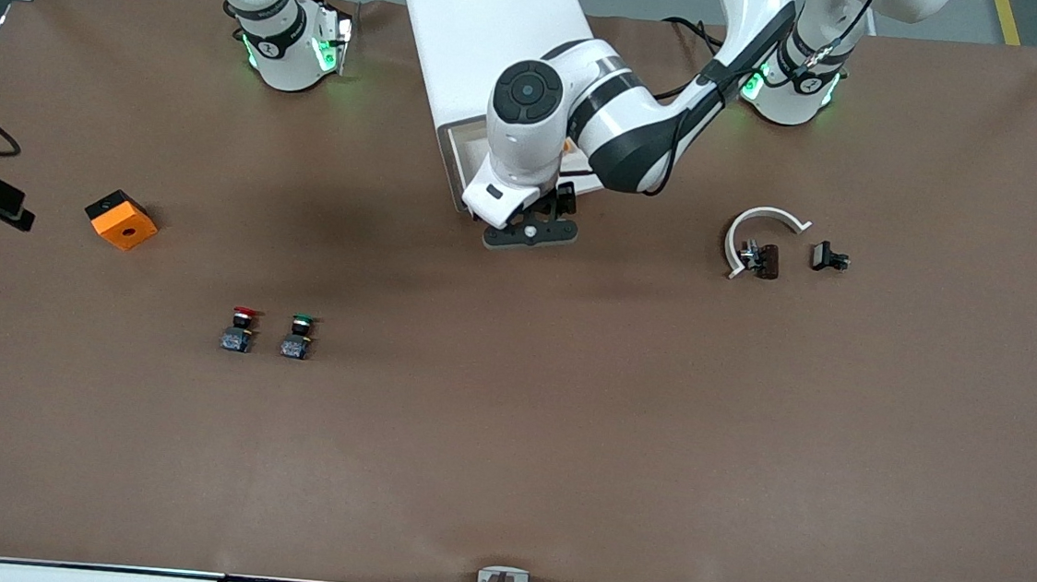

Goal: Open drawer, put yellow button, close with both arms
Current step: 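Push the drawer fully shut into the cabinet with the left gripper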

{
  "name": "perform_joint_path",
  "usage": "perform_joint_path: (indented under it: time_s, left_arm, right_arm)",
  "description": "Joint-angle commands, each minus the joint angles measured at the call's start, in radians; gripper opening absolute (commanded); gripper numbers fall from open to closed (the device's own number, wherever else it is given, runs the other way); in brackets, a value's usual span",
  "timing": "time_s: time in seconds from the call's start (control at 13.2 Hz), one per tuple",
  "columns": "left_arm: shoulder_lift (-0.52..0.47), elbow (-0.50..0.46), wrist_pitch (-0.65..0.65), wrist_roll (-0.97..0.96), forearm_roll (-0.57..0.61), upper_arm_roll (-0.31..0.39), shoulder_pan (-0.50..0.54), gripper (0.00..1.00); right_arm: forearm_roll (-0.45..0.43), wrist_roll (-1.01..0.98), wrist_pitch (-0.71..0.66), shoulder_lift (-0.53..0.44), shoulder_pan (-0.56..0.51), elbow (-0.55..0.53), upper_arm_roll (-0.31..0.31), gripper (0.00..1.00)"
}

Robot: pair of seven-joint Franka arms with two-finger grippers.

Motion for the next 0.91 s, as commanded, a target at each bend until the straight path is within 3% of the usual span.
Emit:
perform_joint_path:
  time_s: [0.0,0.38,0.61,0.84]
  left_arm:
    - [-0.034,-0.063,0.007,-0.065,-0.050,-0.038,0.013,1.00]
    - [-0.025,-0.063,0.007,-0.147,-0.149,-0.062,0.013,1.00]
    - [-0.019,-0.069,0.007,-0.176,-0.225,-0.078,0.013,1.00]
    - [-0.003,-0.069,0.007,-0.182,-0.257,-0.100,0.012,1.00]
  right_arm:
    - [0.029,0.040,-0.051,-0.110,-0.028,-0.079,0.005,1.00]
    - [0.026,0.098,-0.026,-0.225,-0.016,-0.226,0.012,1.00]
    - [0.022,0.086,-0.015,-0.239,-0.010,-0.242,0.005,1.00]
    - [0.016,0.075,-0.016,-0.242,0.062,-0.239,-0.066,1.00]
